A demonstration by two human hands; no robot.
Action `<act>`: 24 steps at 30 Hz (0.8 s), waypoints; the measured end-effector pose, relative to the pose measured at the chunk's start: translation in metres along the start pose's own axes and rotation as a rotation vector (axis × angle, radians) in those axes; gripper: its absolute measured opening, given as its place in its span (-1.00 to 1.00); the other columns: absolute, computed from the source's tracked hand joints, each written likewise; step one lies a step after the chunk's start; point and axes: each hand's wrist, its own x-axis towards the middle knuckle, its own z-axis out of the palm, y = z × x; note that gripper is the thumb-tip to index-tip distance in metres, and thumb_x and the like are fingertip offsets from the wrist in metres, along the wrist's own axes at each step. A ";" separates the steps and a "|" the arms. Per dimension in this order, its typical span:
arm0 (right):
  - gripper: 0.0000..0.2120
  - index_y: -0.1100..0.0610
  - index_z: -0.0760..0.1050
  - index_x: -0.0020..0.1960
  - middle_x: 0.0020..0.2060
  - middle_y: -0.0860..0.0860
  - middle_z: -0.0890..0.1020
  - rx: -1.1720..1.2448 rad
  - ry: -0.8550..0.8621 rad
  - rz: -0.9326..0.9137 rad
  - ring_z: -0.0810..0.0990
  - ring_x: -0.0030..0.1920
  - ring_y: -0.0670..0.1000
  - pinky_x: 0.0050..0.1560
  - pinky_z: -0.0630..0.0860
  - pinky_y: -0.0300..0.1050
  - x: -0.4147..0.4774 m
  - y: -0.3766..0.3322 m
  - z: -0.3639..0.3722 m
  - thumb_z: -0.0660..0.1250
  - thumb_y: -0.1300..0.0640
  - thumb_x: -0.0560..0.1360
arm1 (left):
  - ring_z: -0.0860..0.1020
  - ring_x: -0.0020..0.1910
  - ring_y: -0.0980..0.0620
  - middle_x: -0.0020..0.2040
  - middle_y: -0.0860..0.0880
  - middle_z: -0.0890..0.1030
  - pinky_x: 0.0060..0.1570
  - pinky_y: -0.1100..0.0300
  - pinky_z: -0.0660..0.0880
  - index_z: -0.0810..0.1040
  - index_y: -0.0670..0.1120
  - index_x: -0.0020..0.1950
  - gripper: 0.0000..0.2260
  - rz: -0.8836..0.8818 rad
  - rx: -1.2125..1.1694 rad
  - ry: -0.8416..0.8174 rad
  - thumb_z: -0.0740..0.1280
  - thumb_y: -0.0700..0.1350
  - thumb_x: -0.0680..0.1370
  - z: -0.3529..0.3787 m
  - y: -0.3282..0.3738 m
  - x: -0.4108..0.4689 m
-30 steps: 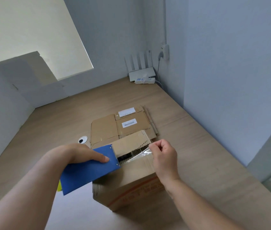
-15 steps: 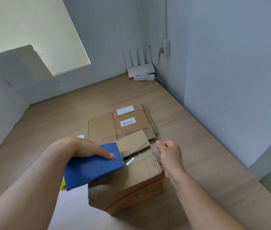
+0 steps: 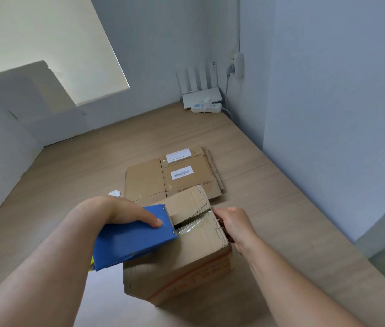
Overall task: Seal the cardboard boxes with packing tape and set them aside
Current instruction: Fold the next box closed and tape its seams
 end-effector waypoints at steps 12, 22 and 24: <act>-0.55 0.13 0.43 -0.16 -0.24 -0.01 0.53 -0.811 0.201 -0.280 0.51 -0.22 0.03 -0.34 0.31 -0.12 -0.019 -0.021 0.010 0.07 -0.24 0.58 | 0.61 -0.03 -0.06 0.00 -0.07 0.62 0.05 0.11 0.51 0.56 -0.07 0.02 -0.46 -0.005 -0.062 0.023 0.49 0.30 0.27 0.002 0.000 -0.014; -0.62 0.09 0.23 -0.28 -0.38 -0.03 0.38 -0.778 0.204 -0.324 0.31 -0.37 -0.05 -0.37 0.21 -0.13 -0.022 -0.023 0.017 0.21 -0.10 0.58 | 0.69 -0.13 -0.11 -0.12 -0.13 0.71 -0.14 0.13 0.55 0.63 -0.14 0.05 -0.28 0.201 -0.286 -0.134 0.57 0.32 0.08 -0.017 -0.042 -0.002; -0.61 0.09 0.23 -0.29 -0.39 -0.03 0.37 -0.818 0.214 -0.340 0.32 -0.35 -0.02 -0.37 0.20 -0.11 -0.022 -0.024 0.018 0.22 -0.10 0.58 | 0.69 -0.11 -0.12 -0.09 -0.13 0.71 -0.07 0.09 0.57 0.63 -0.13 0.08 -0.21 0.245 -0.306 -0.167 0.57 0.34 0.02 -0.017 -0.052 0.005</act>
